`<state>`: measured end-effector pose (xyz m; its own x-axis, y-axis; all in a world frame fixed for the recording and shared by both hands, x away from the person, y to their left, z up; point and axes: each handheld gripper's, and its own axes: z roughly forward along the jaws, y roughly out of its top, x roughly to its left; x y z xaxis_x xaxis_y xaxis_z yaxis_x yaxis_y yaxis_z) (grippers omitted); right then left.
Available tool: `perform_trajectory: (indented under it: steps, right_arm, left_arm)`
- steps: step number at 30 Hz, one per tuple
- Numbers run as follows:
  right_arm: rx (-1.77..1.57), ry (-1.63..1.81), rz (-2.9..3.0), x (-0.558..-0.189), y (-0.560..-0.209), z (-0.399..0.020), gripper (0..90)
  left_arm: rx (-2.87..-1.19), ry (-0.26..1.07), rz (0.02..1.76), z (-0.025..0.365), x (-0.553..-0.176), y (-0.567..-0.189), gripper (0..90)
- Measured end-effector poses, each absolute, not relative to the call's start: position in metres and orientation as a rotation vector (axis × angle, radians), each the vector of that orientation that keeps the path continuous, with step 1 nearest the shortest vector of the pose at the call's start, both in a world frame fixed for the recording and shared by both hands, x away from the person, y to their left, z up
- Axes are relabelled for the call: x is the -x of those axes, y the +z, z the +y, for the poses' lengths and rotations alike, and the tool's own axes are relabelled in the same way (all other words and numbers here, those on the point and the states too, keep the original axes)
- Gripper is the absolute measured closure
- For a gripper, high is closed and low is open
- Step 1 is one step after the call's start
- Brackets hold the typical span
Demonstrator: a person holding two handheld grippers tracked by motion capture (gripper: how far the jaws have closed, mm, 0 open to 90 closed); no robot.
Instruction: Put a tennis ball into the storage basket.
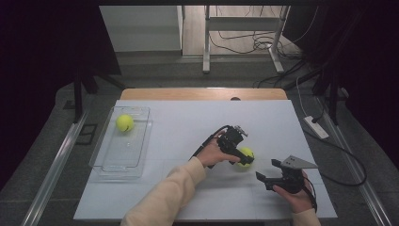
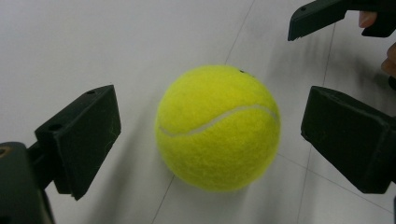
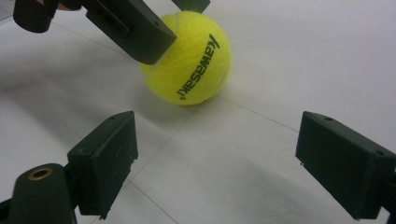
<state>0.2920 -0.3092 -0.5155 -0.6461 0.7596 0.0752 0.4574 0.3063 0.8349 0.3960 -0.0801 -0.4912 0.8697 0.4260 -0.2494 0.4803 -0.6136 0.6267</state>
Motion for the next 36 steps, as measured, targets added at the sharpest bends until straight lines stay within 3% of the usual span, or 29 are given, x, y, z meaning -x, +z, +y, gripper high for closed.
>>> perform_trajectory:
  steps: [14,19,23,36]
  right_arm:
    - [-1.096,1.270,2.244,-0.2918,-0.5152,-0.3093,12.5]
    - [-1.093,1.269,2.242,-0.2918,-0.5150,-0.3097,12.4]
    - [-1.095,1.272,2.240,-0.2917,-0.5148,-0.3100,12.5]
    - [-1.092,1.270,2.240,-0.2916,-0.5145,-0.3099,12.5]
  left_arm:
    - [-2.335,-0.118,0.641,-0.0853,-0.3952,-0.4969,8.6]
    - [-2.343,-0.117,0.637,-0.0863,-0.3944,-0.4984,14.1]
    - [-2.352,-0.107,0.635,-0.0868,-0.3931,-0.4996,25.4]
    - [-2.349,-0.092,0.619,-0.0848,-0.3927,-0.4974,27.0]
